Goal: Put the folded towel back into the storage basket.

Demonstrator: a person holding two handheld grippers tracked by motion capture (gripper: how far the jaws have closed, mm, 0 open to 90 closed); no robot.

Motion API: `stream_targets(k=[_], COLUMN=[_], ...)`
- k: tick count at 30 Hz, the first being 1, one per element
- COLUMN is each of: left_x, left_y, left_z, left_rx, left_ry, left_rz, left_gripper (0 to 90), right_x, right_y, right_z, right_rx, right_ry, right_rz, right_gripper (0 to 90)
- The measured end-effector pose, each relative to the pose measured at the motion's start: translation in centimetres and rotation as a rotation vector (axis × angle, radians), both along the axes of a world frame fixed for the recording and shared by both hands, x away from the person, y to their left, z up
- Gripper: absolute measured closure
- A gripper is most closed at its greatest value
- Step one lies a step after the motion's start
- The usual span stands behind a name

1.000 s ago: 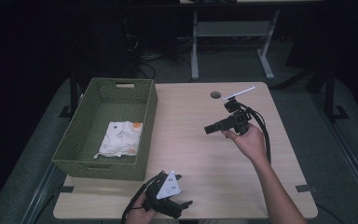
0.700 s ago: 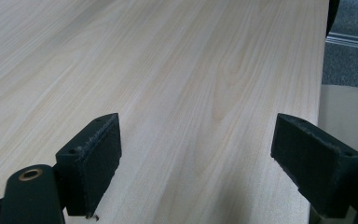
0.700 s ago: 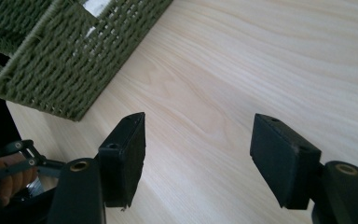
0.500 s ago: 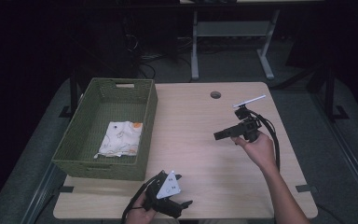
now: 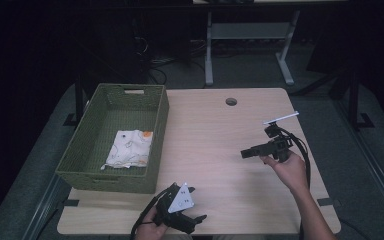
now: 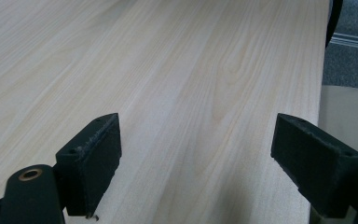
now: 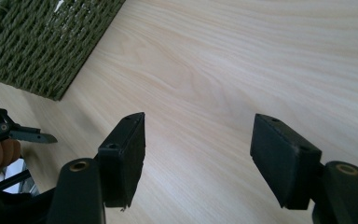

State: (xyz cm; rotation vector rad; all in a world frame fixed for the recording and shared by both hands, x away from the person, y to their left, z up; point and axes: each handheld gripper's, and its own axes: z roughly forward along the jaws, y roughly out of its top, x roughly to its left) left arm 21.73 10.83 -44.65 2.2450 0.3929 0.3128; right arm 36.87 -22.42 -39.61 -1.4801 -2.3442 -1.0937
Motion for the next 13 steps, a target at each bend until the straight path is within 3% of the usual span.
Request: stream_targets(k=[10,13], left_x=[0.0,0.1], left_y=[-0.1,0.0], left_z=[-0.1,-0.1], left_rx=[0.002,-0.001], left_ry=[0.004,0.004], left_rz=[-0.002,0.001], left_gripper=[16.2,16.1], right_x=[-2.5,-3.3], right_y=[-3.1,-3.7], right_z=[-1.5,-1.8], right_rx=[0.008,0.014], right_ry=[0.015,-0.001], right_rz=[-0.033,-0.036], right_gripper=[34.3,34.1])
